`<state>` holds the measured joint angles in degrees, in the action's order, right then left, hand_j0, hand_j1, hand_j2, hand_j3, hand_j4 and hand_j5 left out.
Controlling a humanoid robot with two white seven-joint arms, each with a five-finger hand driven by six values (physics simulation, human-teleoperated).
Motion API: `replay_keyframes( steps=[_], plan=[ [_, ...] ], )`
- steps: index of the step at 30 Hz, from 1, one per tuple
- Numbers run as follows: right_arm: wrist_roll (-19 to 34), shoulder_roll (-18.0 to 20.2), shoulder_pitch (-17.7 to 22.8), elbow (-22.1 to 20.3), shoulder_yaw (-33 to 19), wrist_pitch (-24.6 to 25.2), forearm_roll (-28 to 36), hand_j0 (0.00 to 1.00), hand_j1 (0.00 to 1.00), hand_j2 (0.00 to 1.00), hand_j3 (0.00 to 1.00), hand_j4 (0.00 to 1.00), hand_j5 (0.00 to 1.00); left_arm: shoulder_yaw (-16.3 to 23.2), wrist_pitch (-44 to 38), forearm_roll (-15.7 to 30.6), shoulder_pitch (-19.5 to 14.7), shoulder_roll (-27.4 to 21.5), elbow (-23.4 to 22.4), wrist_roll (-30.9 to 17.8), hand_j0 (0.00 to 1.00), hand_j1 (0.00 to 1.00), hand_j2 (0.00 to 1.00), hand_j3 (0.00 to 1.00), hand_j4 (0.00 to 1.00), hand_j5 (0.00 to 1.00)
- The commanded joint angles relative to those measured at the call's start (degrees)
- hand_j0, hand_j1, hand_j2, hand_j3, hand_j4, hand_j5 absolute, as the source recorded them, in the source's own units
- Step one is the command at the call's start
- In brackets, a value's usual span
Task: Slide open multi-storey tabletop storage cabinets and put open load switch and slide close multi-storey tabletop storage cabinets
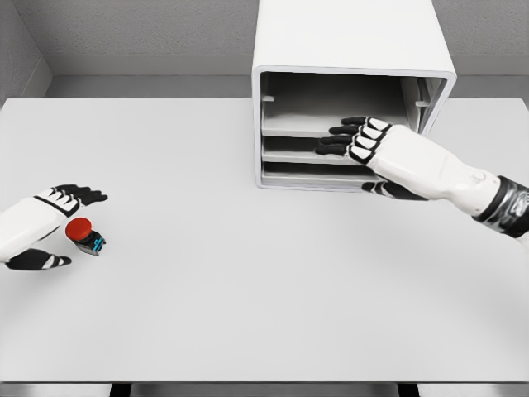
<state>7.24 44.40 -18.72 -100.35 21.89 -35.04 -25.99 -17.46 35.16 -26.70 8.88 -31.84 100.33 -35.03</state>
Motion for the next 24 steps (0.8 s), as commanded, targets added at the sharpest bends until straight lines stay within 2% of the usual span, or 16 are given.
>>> replay_keyframes(
  steps=[1,5,7,10,18,24],
  plan=[
    [0.1,-1.2,-0.3,0.7,0.1,0.0,0.4,0.93,0.93,0.93,0.93,0.93,0.93,0.7,-0.2,0.2,0.1,0.1,-0.2,0.0,1.0,1.0,1.0,1.0,1.0,1.0],
    [1.9,-2.7,-2.5,4.1,1.4,0.0,0.3,0.92,0.92,0.92,0.92,0.92,0.92,1.6,-0.2,0.0,0.0,0.1,-0.6,0.0,0.94,0.94,0.94,0.94,0.94,0.94],
    [2.6,-2.8,-3.0,4.9,1.5,0.0,0.3,0.84,0.84,0.84,0.84,0.84,0.84,1.7,-0.2,-0.4,0.0,0.1,-0.9,0.0,0.91,0.91,0.91,0.91,0.91,0.91],
    [2.7,-3.2,-3.2,5.6,1.8,0.0,0.3,0.79,0.79,0.79,0.79,0.79,0.79,1.7,-0.2,-0.5,-0.1,0.0,-1.5,0.0,0.82,0.82,0.82,0.82,0.82,0.82],
    [2.7,-4.4,-6.1,8.7,1.8,0.0,0.3,0.81,0.81,0.81,0.81,0.81,0.81,2.3,-0.2,-1.6,-0.8,0.1,-2.3,0.0,0.78,0.78,0.78,0.78,0.78,0.78],
    [2.7,-6.5,-7.0,10.3,3.2,0.0,0.2,0.81,0.81,0.81,0.81,0.81,0.81,2.3,-0.2,-1.7,-0.8,0.1,-2.6,0.0,0.68,0.68,0.68,0.68,0.68,0.68]
  ],
)
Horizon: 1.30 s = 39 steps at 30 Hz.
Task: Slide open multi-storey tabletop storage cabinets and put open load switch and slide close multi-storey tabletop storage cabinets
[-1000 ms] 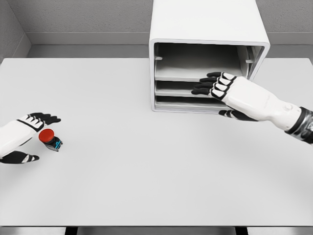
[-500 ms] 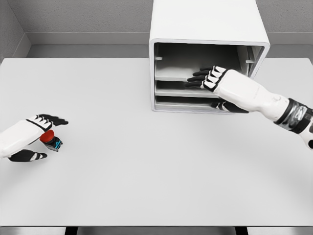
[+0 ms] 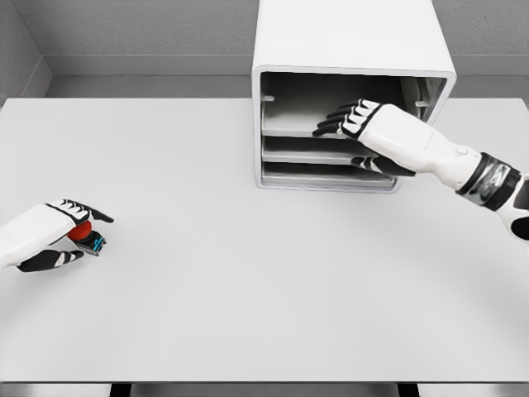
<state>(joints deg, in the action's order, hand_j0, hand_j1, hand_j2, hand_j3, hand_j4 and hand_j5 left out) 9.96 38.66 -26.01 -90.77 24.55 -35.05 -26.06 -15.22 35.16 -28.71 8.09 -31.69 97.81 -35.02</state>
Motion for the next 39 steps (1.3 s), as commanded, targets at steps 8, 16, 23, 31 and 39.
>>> replay_keyframes(
  steps=[8,16,23,31,39],
  plan=[
    [0.1,-3.6,-2.6,6.0,2.1,0.1,0.0,0.82,0.82,0.82,0.82,0.82,0.82,-0.2,-0.2,0.3,-0.2,-0.1,-0.6,0.0,0.66,0.66,0.66,0.66,0.66,0.66],
    [0.0,-4.5,-4.7,9.0,3.3,0.1,-0.6,0.82,0.82,0.82,0.82,0.82,0.82,-0.2,-0.2,0.1,-0.6,-0.1,-1.0,0.0,0.59,0.59,0.59,0.59,0.59,0.59],
    [0.1,-5.1,-4.7,9.8,4.6,0.1,-1.0,0.82,0.82,0.82,0.82,0.82,0.82,-0.2,-0.2,0.1,-0.6,-0.1,-1.0,0.0,0.55,0.55,0.55,0.55,0.55,0.55],
    [0.0,-4.3,-4.2,9.2,5.2,0.1,-1.2,0.83,0.83,0.83,0.83,0.83,0.83,-0.2,-0.2,0.1,-0.6,-0.1,-0.9,0.0,0.4,0.4,0.4,0.4,0.4,0.4],
    [0.0,-3.0,-3.7,6.7,5.2,0.1,-1.1,0.84,0.84,0.84,0.84,0.84,0.84,-0.6,-0.2,0.4,-0.9,0.0,-0.8,0.0,0.36,0.36,0.36,0.36,0.36,0.36]
  ],
)
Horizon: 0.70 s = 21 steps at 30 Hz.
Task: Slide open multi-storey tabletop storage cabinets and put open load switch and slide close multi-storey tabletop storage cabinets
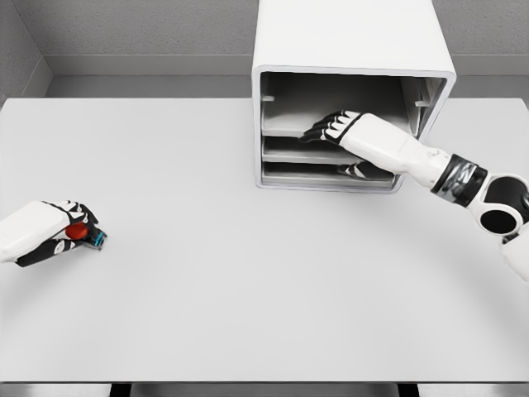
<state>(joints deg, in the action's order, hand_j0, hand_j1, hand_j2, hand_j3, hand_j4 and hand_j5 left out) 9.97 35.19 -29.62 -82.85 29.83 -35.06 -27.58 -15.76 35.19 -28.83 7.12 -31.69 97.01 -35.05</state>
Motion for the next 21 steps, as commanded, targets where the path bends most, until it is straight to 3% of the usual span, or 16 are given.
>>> replay_keyframes(
  steps=[1,5,17,21],
  plan=[
    [0.0,0.5,0.0,-1.3,0.0,0.1,0.4,0.84,0.84,0.84,0.84,0.84,0.84,-0.1,-0.2,0.6,-0.1,0.0,0.1,0.1,0.36,0.36,0.36,0.36,0.36,0.36],
    [-0.1,1.7,1.0,-3.9,-0.1,0.1,0.6,0.84,0.84,0.84,0.84,0.84,0.84,-0.1,-0.2,0.9,-0.7,1.0,0.2,0.1,0.36,0.36,0.36,0.36,0.36,0.36],
    [-0.1,2.2,4.1,-5.6,-0.2,0.1,0.7,0.84,0.84,0.84,0.84,0.84,0.84,-0.2,-0.2,1.3,-1.1,1.5,1.2,0.1,0.36,0.36,0.36,0.36,0.36,0.36],
    [-0.2,5.1,5.2,-9.1,-0.6,0.1,1.0,0.85,0.85,0.85,0.85,0.85,0.85,-0.2,-0.2,1.4,-1.1,2.2,1.3,0.1,0.36,0.36,0.36,0.36,0.36,0.36]
  ],
)
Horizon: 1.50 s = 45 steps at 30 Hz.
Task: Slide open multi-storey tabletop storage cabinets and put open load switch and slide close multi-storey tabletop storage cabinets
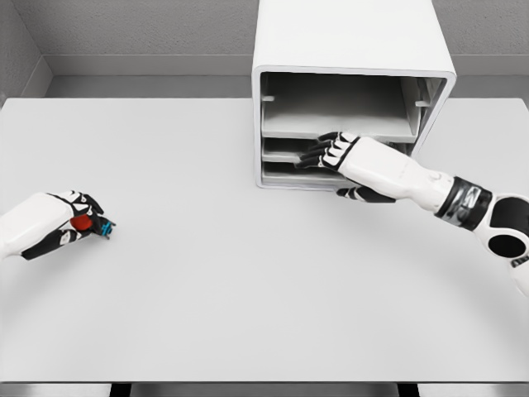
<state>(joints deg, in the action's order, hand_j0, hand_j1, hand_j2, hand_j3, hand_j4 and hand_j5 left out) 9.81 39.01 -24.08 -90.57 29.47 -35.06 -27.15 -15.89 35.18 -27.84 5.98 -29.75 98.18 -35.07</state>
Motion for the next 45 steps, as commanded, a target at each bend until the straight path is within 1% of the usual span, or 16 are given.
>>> replay_keyframes(
  steps=[1,3,6,7,9,12,13,14,16,20,25,29,31,35,40,45],
  plan=[
    [-0.1,1.9,0.1,-2.4,-0.3,0.1,0.7,0.85,0.85,0.85,0.85,0.85,0.85,0.0,-0.2,0.4,0.0,0.3,0.2,0.1,0.36,0.36,0.36,0.36,0.36,0.36],
    [-0.1,3.4,0.5,-4.4,-0.4,0.1,1.0,0.85,0.85,0.85,0.85,0.85,0.85,0.0,-0.2,1.1,0.0,0.3,0.2,0.1,0.36,0.36,0.36,0.36,0.36,0.36],
    [-0.1,4.4,1.2,-5.2,-0.5,0.1,1.4,0.85,0.85,0.85,0.85,0.85,0.85,0.0,-0.2,1.2,0.0,0.4,0.7,0.1,0.36,0.36,0.36,0.36,0.36,0.36],
    [-0.1,5.3,1.3,-6.8,-0.6,0.1,1.5,0.85,0.85,0.85,0.85,0.85,0.85,0.0,-0.2,1.2,0.0,0.4,0.9,0.1,0.36,0.36,0.36,0.36,0.36,0.36],
    [-0.1,4.9,1.2,-6.6,-2.9,0.1,1.5,0.85,0.85,0.85,0.85,0.85,0.85,0.0,-0.2,1.2,0.0,0.4,2.0,0.1,0.36,0.36,0.36,0.36,0.36,0.36],
    [-0.1,4.6,0.9,-6.5,-3.0,0.1,1.6,0.85,0.85,0.85,0.85,0.85,0.85,0.0,-0.2,1.3,0.0,0.6,2.6,0.1,0.36,0.36,0.36,0.36,0.36,0.36],
    [-0.1,4.3,0.7,-6.4,-3.0,0.1,1.6,0.85,0.85,0.85,0.85,0.85,0.85,0.0,-0.2,1.4,-0.1,1.4,2.9,0.1,0.36,0.36,0.36,0.36,0.36,0.36],
    [-0.1,4.3,0.6,-6.0,-3.0,0.1,1.6,0.85,0.85,0.85,0.85,0.85,0.85,0.0,-0.2,1.4,-0.1,1.6,3.2,0.1,0.36,0.36,0.36,0.36,0.36,0.36],
    [-0.1,1.9,0.5,-4.4,-2.9,0.1,1.5,0.85,0.85,0.85,0.85,0.85,0.85,0.0,-0.2,1.4,-0.1,1.6,3.6,0.1,0.36,0.36,0.36,0.36,0.36,0.36],
    [0.0,-0.6,-1.6,-0.9,-2.7,0.1,1.3,0.85,0.85,0.85,0.85,0.85,0.85,0.0,-0.2,1.6,-0.3,1.7,4.1,0.1,0.37,0.37,0.37,0.37,0.37,0.37],
    [0.1,-1.6,-3.3,2.0,-2.4,0.1,1.3,0.84,0.84,0.84,0.84,0.84,0.84,0.1,-0.2,1.6,-0.4,2.5,4.6,0.1,0.37,0.37,0.37,0.37,0.37,0.37],
    [0.1,-2.7,-4.0,4.1,-2.2,0.1,1.1,0.84,0.84,0.84,0.84,0.84,0.84,0.2,-0.2,1.7,-0.5,3.3,4.7,0.1,0.37,0.37,0.37,0.37,0.37,0.37],
    [0.1,-3.7,-4.4,4.6,-2.1,0.1,1.1,0.79,0.79,0.79,0.79,0.79,0.79,0.3,-0.2,1.7,-0.8,3.4,4.7,0.1,0.37,0.37,0.37,0.37,0.37,0.37],
    [0.2,-4.4,-4.5,6.5,-1.3,0.1,0.7,0.77,0.77,0.77,0.77,0.77,0.77,0.5,-0.2,1.6,-1.2,4.4,4.7,0.1,0.38,0.38,0.38,0.38,0.38,0.38],
    [0.2,-4.4,-4.5,6.6,0.0,0.1,0.6,0.76,0.76,0.76,0.76,0.76,0.76,0.8,-0.2,1.6,-1.2,5.0,4.7,0.1,0.38,0.38,0.38,0.38,0.38,0.38],
    [0.1,-3.9,-4.2,6.4,0.0,0.1,0.7,0.73,0.73,0.73,0.73,0.73,0.73,1.0,-0.2,1.5,-1.2,5.0,4.9,0.1,0.38,0.38,0.38,0.38,0.38,0.38]
  ],
)
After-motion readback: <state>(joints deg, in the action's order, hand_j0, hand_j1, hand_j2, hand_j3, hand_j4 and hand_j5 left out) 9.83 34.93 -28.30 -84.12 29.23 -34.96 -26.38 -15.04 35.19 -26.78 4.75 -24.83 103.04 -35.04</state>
